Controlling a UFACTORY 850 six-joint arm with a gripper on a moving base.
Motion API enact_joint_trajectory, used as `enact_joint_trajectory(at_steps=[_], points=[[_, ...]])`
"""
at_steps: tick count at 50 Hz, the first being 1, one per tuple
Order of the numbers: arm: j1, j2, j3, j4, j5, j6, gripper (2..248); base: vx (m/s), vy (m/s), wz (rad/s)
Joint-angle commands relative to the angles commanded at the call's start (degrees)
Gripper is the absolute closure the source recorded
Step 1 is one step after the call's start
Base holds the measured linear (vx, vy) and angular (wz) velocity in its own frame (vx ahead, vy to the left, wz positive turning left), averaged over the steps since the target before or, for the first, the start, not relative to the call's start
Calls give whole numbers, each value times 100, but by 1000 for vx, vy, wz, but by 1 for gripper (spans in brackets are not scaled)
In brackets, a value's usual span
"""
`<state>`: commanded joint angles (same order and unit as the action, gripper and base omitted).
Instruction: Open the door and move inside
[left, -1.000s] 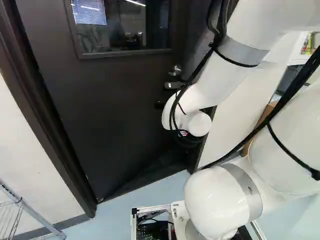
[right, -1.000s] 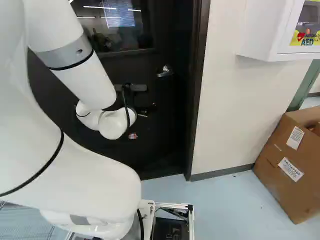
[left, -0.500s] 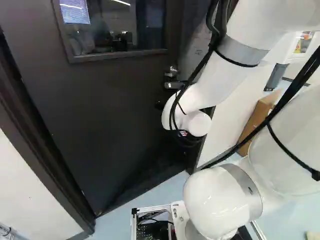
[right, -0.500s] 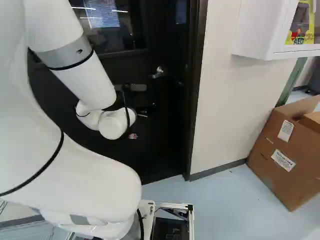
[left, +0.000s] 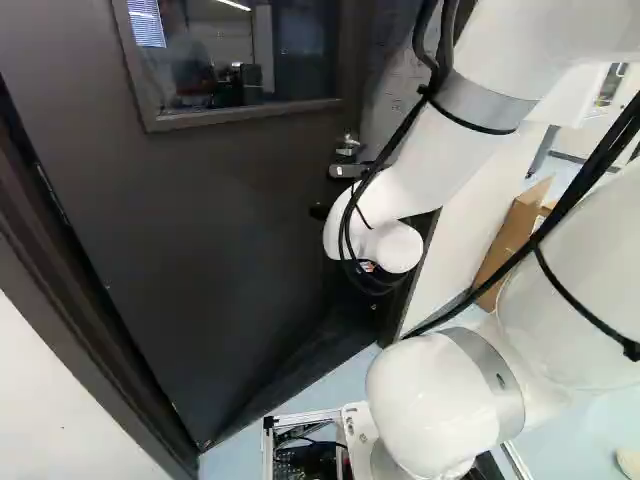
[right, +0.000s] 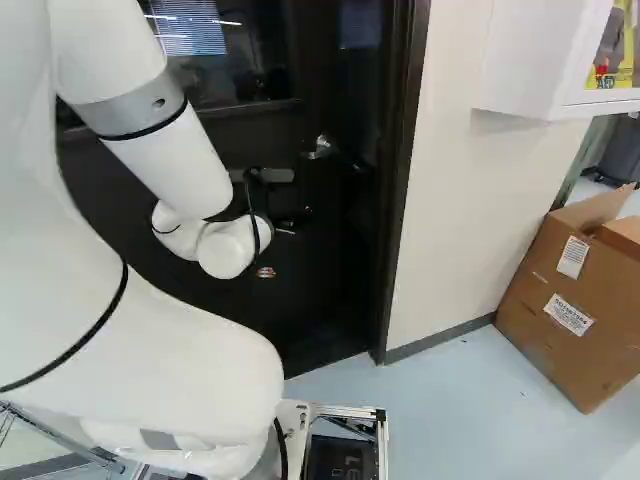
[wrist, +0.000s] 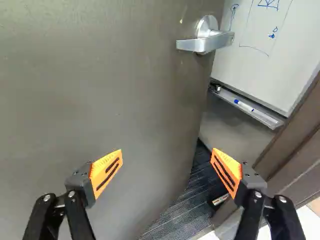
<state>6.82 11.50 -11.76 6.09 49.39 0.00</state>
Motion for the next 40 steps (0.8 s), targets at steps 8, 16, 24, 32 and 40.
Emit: enact_joint_trajectory(at_steps=[8, 16, 24, 32, 40], points=[[0, 0, 0, 0, 0, 0, 3, 26, 75, 1], [0, 0, 0, 0, 0, 0, 3, 1, 1, 2], [0, 0, 0, 0, 0, 0, 3, 0, 0, 0], [-1, -12, -11, 0, 0, 0, 3, 0, 0, 0], [-8, -105, -94, 0, 0, 0, 3, 0, 0, 0]])
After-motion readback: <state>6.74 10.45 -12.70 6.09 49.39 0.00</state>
